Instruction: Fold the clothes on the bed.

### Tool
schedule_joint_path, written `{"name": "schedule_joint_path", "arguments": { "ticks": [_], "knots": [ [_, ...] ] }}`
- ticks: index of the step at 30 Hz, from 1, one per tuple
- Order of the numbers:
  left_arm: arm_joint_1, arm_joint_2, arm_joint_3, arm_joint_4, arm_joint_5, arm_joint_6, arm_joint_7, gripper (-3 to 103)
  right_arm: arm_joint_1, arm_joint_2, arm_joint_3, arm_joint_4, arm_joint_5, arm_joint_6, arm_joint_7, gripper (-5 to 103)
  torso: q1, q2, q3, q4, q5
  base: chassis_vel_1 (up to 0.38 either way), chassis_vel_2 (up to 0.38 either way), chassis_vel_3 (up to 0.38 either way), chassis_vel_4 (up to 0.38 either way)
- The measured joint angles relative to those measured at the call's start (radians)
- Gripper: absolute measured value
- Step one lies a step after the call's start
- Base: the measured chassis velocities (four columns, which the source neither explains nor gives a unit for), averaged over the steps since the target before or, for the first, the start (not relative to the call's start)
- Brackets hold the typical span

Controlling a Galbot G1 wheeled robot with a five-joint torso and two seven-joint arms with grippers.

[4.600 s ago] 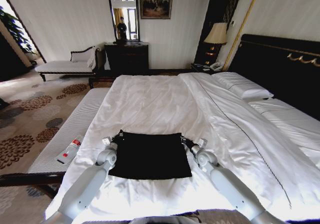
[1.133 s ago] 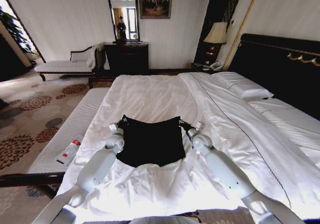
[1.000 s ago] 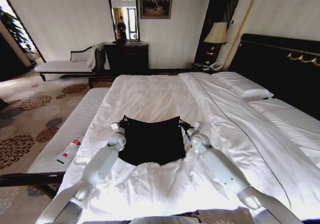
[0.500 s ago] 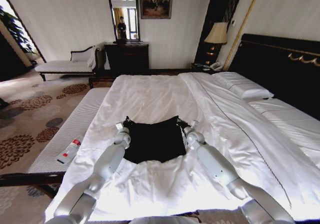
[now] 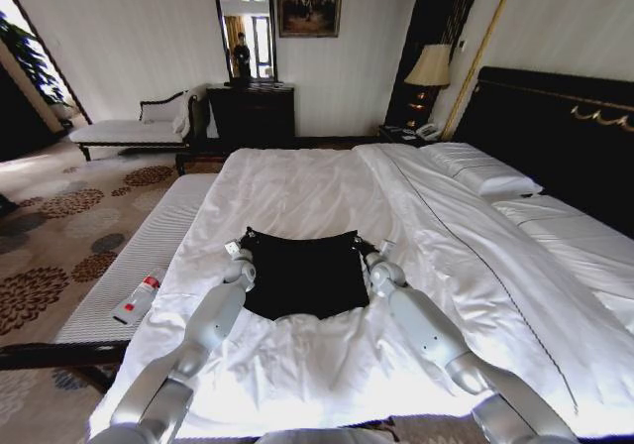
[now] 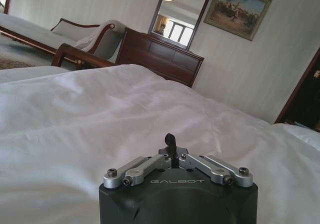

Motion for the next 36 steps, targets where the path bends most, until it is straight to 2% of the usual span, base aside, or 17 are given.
{"name": "schedule_joint_path", "arguments": {
  "ticks": [9, 14, 21, 25, 27, 30, 36],
  "knots": [
    [0.029, 0.017, -0.012, -0.058, -0.001, -0.007, -0.002, 1, -0.027, -0.011, 0.030, 0.019, -0.007, 0.007, 0.002, 0, 0.000, 0.000, 0.000, -0.0001, -0.0001, 0.000, 0.000, 0.000, 0.000],
    [0.074, 0.064, 0.000, -0.138, 0.005, -0.013, -0.003, 1, -0.073, -0.034, 0.044, 0.074, -0.021, 0.017, 0.001, 0, 0.000, 0.000, 0.000, -0.0001, -0.0001, 0.000, 0.000, 0.000, 0.000],
    [0.160, 0.089, -0.011, -0.238, 0.026, -0.036, -0.004, 1, -0.168, -0.049, 0.058, 0.163, -0.091, 0.043, -0.006, 0, 0.000, 0.000, 0.000, -0.0001, -0.0001, 0.000, 0.000, 0.000, 0.000],
    [0.221, 0.093, -0.026, -0.288, 0.045, -0.100, 0.000, 1, -0.237, -0.052, 0.081, 0.207, -0.134, 0.061, -0.009, 0, 0.000, 0.000, 0.000, -0.0002, -0.0001, 0.000, 0.000, 0.000, 0.000],
    [0.231, 0.094, -0.029, -0.297, 0.048, -0.109, 0.002, 1, -0.249, -0.053, 0.085, 0.214, -0.142, 0.065, -0.010, 0, 0.000, 0.000, 0.000, -0.0002, 0.0000, 0.000, 0.000, 0.000, 0.000],
    [0.272, 0.099, -0.037, -0.314, 0.071, -0.181, 0.018, 1, -0.304, -0.057, 0.107, 0.251, -0.181, 0.085, -0.021, 0, 0.000, 0.000, 0.000, -0.0001, -0.0001, 0.000, 0.000, 0.000, 0.000],
    [0.339, 0.109, -0.046, -0.349, 0.094, -0.218, 0.038, 1, -0.355, -0.058, 0.131, 0.265, -0.237, 0.118, -0.041, 0, 0.000, 0.000, 0.000, 0.0000, 0.0001, 0.000, 0.000, 0.000, 0.000]
  ]
}}
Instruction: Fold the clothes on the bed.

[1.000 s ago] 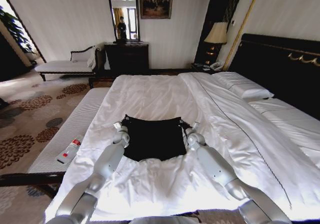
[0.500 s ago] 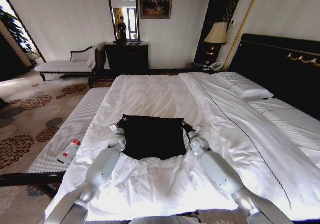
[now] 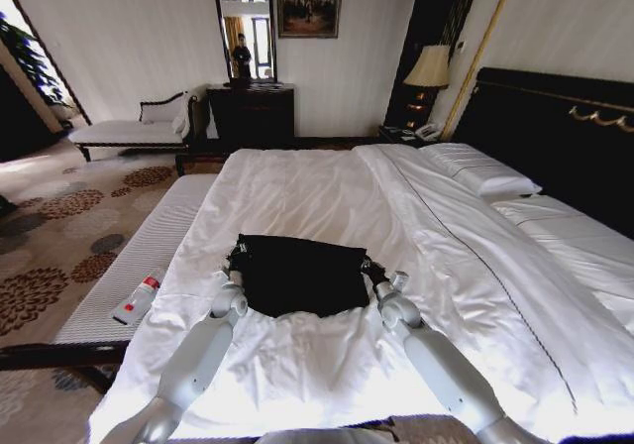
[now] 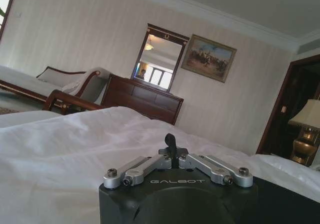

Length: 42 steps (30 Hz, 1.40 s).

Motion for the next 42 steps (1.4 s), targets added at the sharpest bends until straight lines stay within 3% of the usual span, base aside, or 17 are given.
{"name": "schedule_joint_path", "arguments": {
  "ticks": [5, 16, 42],
  "knots": [
    [0.094, 0.004, -0.012, -0.046, 0.036, -0.014, 0.024, 1, -0.060, 0.001, 0.012, 0.042, -0.066, 0.024, -0.007, 0, 0.000, 0.000, 0.000, 0.0001, -0.0003, 0.000, 0.000, 0.000, 0.000],
    [0.151, 0.037, -0.024, -0.086, 0.044, -0.014, 0.028, 1, -0.179, 0.012, 0.031, 0.103, -0.151, 0.061, -0.016, 0, 0.000, 0.000, 0.000, -0.0001, -0.0001, 0.000, 0.000, 0.000, 0.000],
    [0.251, 0.073, -0.035, -0.149, 0.075, -0.016, 0.029, 1, -0.275, -0.020, 0.055, 0.153, -0.165, 0.083, -0.020, 0, 0.000, 0.000, 0.000, 0.0000, -0.0001, 0.000, 0.000, 0.000, 0.000]
  ]
}}
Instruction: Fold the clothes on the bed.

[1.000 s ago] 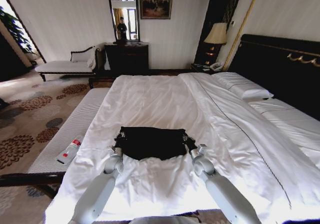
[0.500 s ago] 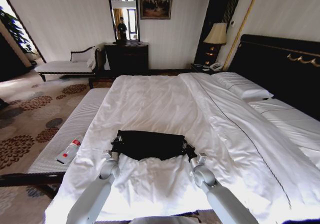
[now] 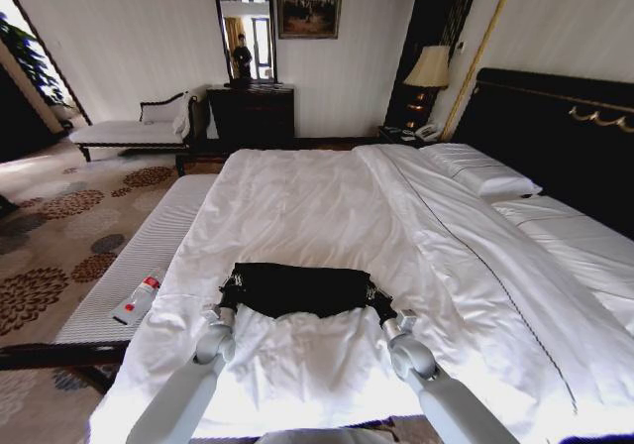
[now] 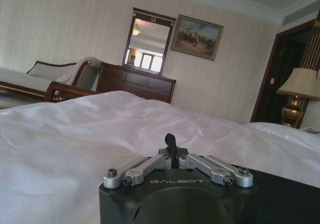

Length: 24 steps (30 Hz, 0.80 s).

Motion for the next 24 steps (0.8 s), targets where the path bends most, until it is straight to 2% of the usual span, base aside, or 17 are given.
{"name": "schedule_joint_path", "arguments": {
  "ticks": [8, 11, 12, 13, 14, 15, 16, 17, 18, 19, 20, 21, 22, 23, 24],
  "knots": [
    [0.010, 0.004, 0.005, 0.007, 0.016, 0.003, 0.000, 1, -0.005, 0.005, -0.005, -0.006, -0.007, 0.000, -0.001, 0, 0.000, 0.000, 0.000, 0.0000, -0.0001, 0.000, 0.000, 0.000, 0.000],
    [0.012, 0.004, 0.011, 0.002, 0.016, 0.016, -0.029, -2, -0.017, 0.003, -0.001, -0.005, -0.013, 0.003, -0.019, 0, 0.000, 0.000, 0.000, 0.0000, 0.0000, 0.000, 0.000, 0.000, 0.000],
    [0.016, 0.005, 0.012, -0.005, 0.015, 0.022, -0.032, 3, -0.022, 0.002, 0.002, -0.004, -0.018, 0.005, -0.027, -1, 0.000, 0.000, 0.000, -0.0001, -0.0001, 0.000, 0.000, 0.000, 0.000],
    [0.016, 0.005, 0.012, -0.005, 0.015, 0.022, -0.032, 3, -0.022, 0.002, 0.002, -0.004, -0.018, 0.005, -0.027, -1, 0.000, 0.000, 0.000, -0.0001, -0.0001, 0.000, 0.000, 0.000, 0.000],
    [0.021, 0.008, 0.012, -0.013, 0.012, 0.030, -0.035, 3, -0.028, 0.002, 0.005, -0.001, -0.024, 0.007, -0.032, 4, 0.000, 0.000, 0.000, -0.0001, 0.0000, 0.000, 0.000, 0.000, 0.000],
    [0.025, 0.009, 0.012, -0.018, 0.010, 0.034, -0.035, 8, -0.032, 0.002, 0.007, 0.001, -0.027, 0.009, -0.034, 4, 0.000, 0.000, 0.000, -0.0001, 0.0001, 0.000, 0.000, 0.000, 0.000],
    [0.042, 0.013, 0.010, -0.035, 0.007, 0.042, -0.035, 13, -0.044, 0.003, 0.014, 0.008, -0.036, 0.014, -0.038, 15, 0.000, 0.000, 0.000, -0.0001, -0.0001, 0.000, 0.000, 0.000, 0.000],
    [0.042, 0.013, 0.010, -0.035, 0.007, 0.042, -0.035, 13, -0.044, 0.003, 0.014, 0.008, -0.036, 0.014, -0.038, 15, 0.000, 0.000, 0.000, -0.0001, -0.0001, 0.000, 0.000, 0.000, 0.000],
    [0.051, 0.015, 0.006, -0.044, 0.008, 0.043, -0.035, 19, -0.050, 0.004, 0.017, 0.010, -0.039, 0.017, -0.038, 15, 0.000, 0.000, 0.000, 0.0000, -0.0001, 0.000, 0.000, 0.000, 0.000],
    [0.064, 0.018, 0.000, -0.056, 0.009, 0.043, -0.035, 24, -0.060, 0.005, 0.022, 0.014, -0.043, 0.022, -0.038, 25, 0.000, 0.000, 0.000, 0.0000, 0.0000, 0.000, 0.000, 0.000, 0.000],
    [0.082, 0.023, -0.008, -0.070, 0.013, 0.043, -0.035, 29, -0.074, 0.006, 0.028, 0.021, -0.046, 0.025, -0.039, 25, 0.000, 0.000, 0.000, 0.0000, 0.0000, 0.000, 0.000, 0.000, 0.000],
    [0.082, 0.023, -0.008, -0.070, 0.013, 0.043, -0.035, 29, -0.074, 0.006, 0.028, 0.021, -0.046, 0.025, -0.039, 25, 0.000, 0.000, 0.000, 0.0000, 0.0000, 0.000, 0.000, 0.000, 0.000],
    [0.102, 0.030, -0.018, -0.083, 0.020, 0.043, -0.035, 34, -0.091, 0.007, 0.035, 0.031, -0.048, 0.030, -0.039, 31, 0.000, 0.000, 0.000, 0.0000, -0.0001, 0.000, 0.000, 0.000, 0.000],
    [0.111, 0.034, -0.024, -0.090, 0.025, 0.041, -0.035, 34, -0.100, 0.007, 0.039, 0.037, -0.050, 0.033, -0.039, 37, 0.000, 0.000, 0.000, 0.0001, 0.0000, 0.000, 0.000, 0.000, 0.000],
    [0.126, 0.039, -0.032, -0.100, 0.031, 0.038, -0.035, 40, -0.114, 0.007, 0.044, 0.046, -0.054, 0.037, -0.039, 37, 0.000, 0.000, 0.000, 0.0000, 0.0000, 0.000, 0.000, 0.000, 0.000]
  ]
}}
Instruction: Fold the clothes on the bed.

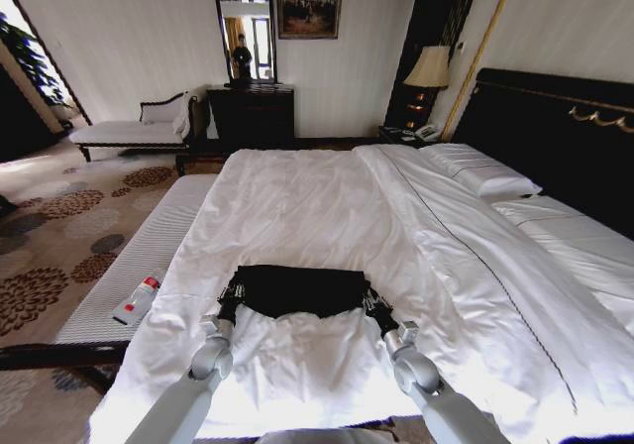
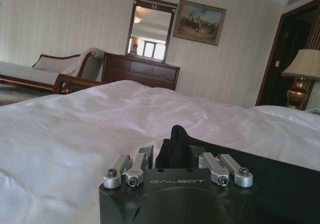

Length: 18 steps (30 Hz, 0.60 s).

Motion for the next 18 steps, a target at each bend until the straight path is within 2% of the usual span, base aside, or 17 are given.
{"name": "schedule_joint_path", "arguments": {
  "ticks": [1, 2, 3, 4, 5, 6, 7, 8, 9, 10, 12, 13, 14, 16, 18],
  "knots": [
    [0.036, 0.010, -0.025, -0.023, 0.005, -0.006, 0.001, 45, -0.030, 0.000, 0.015, 0.020, -0.008, 0.007, 0.000, 47, 0.000, 0.000, 0.000, 0.0001, 0.0000, 0.000, 0.000, 0.000, 0.000],
    [0.055, 0.014, -0.042, -0.037, 0.005, -0.007, 0.001, 51, -0.048, 0.000, 0.027, 0.034, -0.014, 0.011, 0.000, 52, 0.000, 0.000, 0.000, 0.0001, 0.0000, 0.000, 0.000, 0.000, 0.000],
    [0.055, 0.014, -0.042, -0.037, 0.005, -0.007, 0.001, 51, -0.048, 0.000, 0.027, 0.034, -0.014, 0.011, 0.000, 52, 0.000, 0.000, 0.000, 0.0001, 0.0000, 0.000, 0.000, 0.000, 0.000],
    [0.067, 0.015, -0.053, -0.046, 0.005, -0.008, 0.001, 57, -0.059, 0.001, 0.033, 0.041, -0.017, 0.012, 0.000, 52, 0.000, 0.000, 0.000, 0.0003, -0.0001, 0.000, 0.000, 0.000, 0.000],
    [0.086, 0.017, -0.071, -0.063, 0.005, -0.008, 0.002, 57, -0.083, 0.004, 0.047, 0.057, -0.026, 0.017, 0.000, 58, 0.000, 0.000, 0.000, 0.0002, -0.0001, 0.000, 0.000, 0.000, 0.000],
    [0.116, 0.019, -0.101, -0.090, 0.014, -0.007, 0.005, 68, -0.113, 0.010, 0.064, 0.075, -0.041, 0.025, 0.000, 63, 0.000, 0.000, 0.000, -0.0002, 0.0000, 0.000, 0.000, 0.000, 0.000],
    [0.133, 0.020, -0.115, -0.106, 0.029, -0.003, 0.007, 68, -0.128, 0.012, 0.077, 0.084, -0.058, 0.032, 0.000, 69, 0.000, 0.000, 0.000, -0.0003, 0.0001, 0.000, 0.000, 0.000, 0.000],
    [0.133, 0.020, -0.115, -0.106, 0.029, -0.003, 0.007, 68, -0.128, 0.012, 0.077, 0.084, -0.058, 0.032, 0.000, 69, 0.000, 0.000, 0.000, -0.0003, 0.0001, 0.000, 0.000, 0.000, 0.000],
    [0.151, 0.022, -0.125, -0.124, 0.042, 0.004, 0.007, 73, -0.131, 0.008, 0.086, 0.090, -0.073, 0.037, 0.000, 74, 0.000, 0.000, 0.000, -0.0004, 0.0002, 0.000, 0.000, 0.000, 0.000],
    [0.161, 0.023, -0.129, -0.135, 0.049, 0.009, 0.005, 78, -0.130, 0.003, 0.090, 0.095, -0.079, 0.038, 0.000, 74, 0.000, 0.000, 0.000, -0.0002, 0.0002, 0.000, 0.000, 0.000, 0.000],
    [0.205, 0.027, -0.136, -0.187, 0.068, 0.034, -0.001, 89, -0.096, -0.037, 0.095, 0.106, -0.087, 0.033, 0.007, 85, 0.000, 0.000, 0.000, 0.0001, -0.0001, 0.000, 0.000, 0.000, 0.000],
    [0.205, 0.027, -0.136, -0.187, 0.068, 0.034, -0.001, 89, -0.096, -0.037, 0.095, 0.106, -0.087, 0.033, 0.007, 85, 0.000, 0.000, 0.000, 0.0001, -0.0001, 0.000, 0.000, 0.000, 0.000],
    [0.222, 0.027, -0.138, -0.208, 0.080, 0.043, -0.007, 89, -0.072, -0.055, 0.090, 0.107, -0.088, 0.027, 0.011, 90, 0.000, 0.000, 0.000, 0.0001, -0.0002, 0.000, 0.000, 0.000, 0.000],
    [0.260, 0.022, -0.150, -0.247, 0.117, 0.051, -0.014, 97, -0.011, -0.091, 0.067, 0.093, -0.095, 0.017, 0.016, 99, 0.000, 0.000, 0.000, 0.0002, 0.0002, 0.000, 0.000, 0.000, 0.000],
    [0.284, 0.016, -0.161, -0.269, 0.141, 0.050, -0.014, 100, 0.037, -0.109, 0.041, 0.079, -0.095, 0.006, 0.016, 100, 0.000, 0.000, 0.000, 0.0002, 0.0000, 0.000, 0.000, 0.000, 0.000]
  ]
}}
